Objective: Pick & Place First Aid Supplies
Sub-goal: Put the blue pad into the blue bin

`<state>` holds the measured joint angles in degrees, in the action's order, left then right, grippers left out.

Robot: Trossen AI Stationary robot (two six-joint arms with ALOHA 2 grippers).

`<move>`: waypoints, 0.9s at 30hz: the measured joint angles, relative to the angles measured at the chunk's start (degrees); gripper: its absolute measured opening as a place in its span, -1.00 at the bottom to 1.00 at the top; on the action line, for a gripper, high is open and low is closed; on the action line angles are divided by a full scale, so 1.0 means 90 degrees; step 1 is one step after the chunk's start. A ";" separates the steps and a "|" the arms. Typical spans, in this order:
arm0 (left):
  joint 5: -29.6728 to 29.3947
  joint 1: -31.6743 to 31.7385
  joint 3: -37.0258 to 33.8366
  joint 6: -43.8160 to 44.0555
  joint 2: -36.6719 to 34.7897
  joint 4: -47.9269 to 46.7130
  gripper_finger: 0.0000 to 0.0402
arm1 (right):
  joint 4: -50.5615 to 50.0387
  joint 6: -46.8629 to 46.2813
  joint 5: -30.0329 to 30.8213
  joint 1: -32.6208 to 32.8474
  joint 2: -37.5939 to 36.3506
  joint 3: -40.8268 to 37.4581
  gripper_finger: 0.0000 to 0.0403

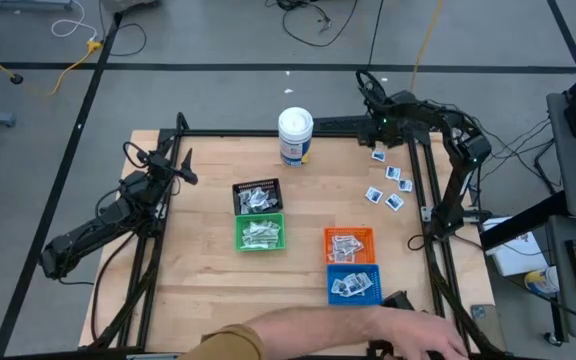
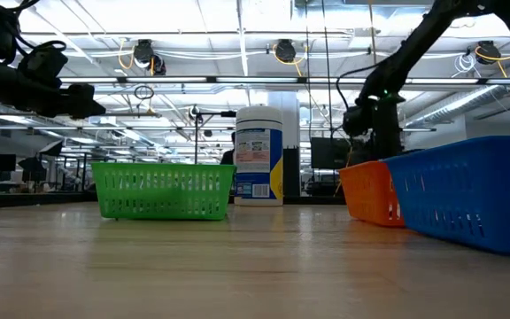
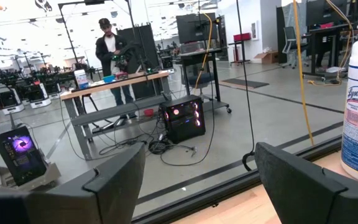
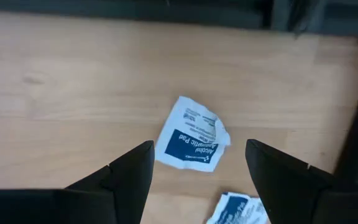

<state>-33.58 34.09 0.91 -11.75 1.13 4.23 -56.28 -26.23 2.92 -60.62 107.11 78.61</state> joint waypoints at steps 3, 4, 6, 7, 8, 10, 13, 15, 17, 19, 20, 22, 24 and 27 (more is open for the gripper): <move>0.0000 0.0002 0.0000 0.0000 0.0000 0.0000 0.52 | 0.0422 0.0020 -0.0003 0.0000 0.0000 -0.0393 0.24; 0.0000 0.0002 -0.0001 0.0000 -0.0001 0.0000 0.52 | 0.0540 0.0044 -0.0010 0.0000 0.0000 -0.0495 0.24; 0.0000 0.0002 0.0000 0.0000 -0.0002 0.0000 0.52 | 0.0779 0.0081 -0.0007 0.0000 0.0000 -0.0653 0.24; 0.0000 0.0001 0.0000 0.0000 -0.0001 0.0000 0.52 | 0.0902 0.0102 -0.0001 0.0000 0.0000 -0.0716 0.24; 0.0000 0.0002 0.0000 0.0000 -0.0001 0.0000 0.52 | 0.1017 0.0110 -0.0002 0.0000 0.0000 -0.0774 0.24; 0.0001 0.0002 0.0000 0.0000 -0.0001 0.0000 0.52 | 0.1200 0.0113 -0.0010 0.0000 0.0000 -0.0854 0.24; 0.0000 0.0002 0.0000 0.0000 -0.0001 0.0000 0.52 | 0.1320 0.0149 -0.0022 0.0000 -0.0002 -0.0907 0.24; 0.0000 0.0002 -0.0001 0.0000 -0.0001 0.0000 0.52 | 0.1329 0.0260 -0.0024 0.0005 0.0007 -0.0909 0.22; 0.0002 0.0000 0.0000 0.0000 0.0000 0.0000 0.52 | 0.1333 0.0358 -0.0023 0.0015 0.0022 -0.0909 0.17; 0.0000 0.0002 0.0000 0.0000 -0.0002 0.0000 0.52 | 0.1331 0.0362 -0.0027 0.0023 0.0024 -0.0909 0.07; 0.0000 0.0002 0.0000 0.0000 -0.0002 0.0000 0.52 | 0.1331 0.0347 -0.0032 0.0034 0.0027 -0.0909 0.00; 0.0000 0.0002 0.0000 0.0000 -0.0001 0.0000 0.52 | 0.1329 0.0371 -0.0044 0.0041 0.0028 -0.0909 -0.17; 0.0000 0.0002 0.0000 0.0000 0.0000 0.0000 0.52 | 0.1322 0.0374 -0.0168 0.0041 0.0029 -0.0909 -0.38; 0.0002 0.0002 0.0000 0.0000 -0.0002 0.0000 0.52 | 0.1323 0.0379 -0.0335 0.0039 0.0032 -0.0909 -0.73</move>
<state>-33.56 34.11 0.91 -11.75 1.10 4.23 -44.37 -22.81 -0.10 -60.27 107.39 70.43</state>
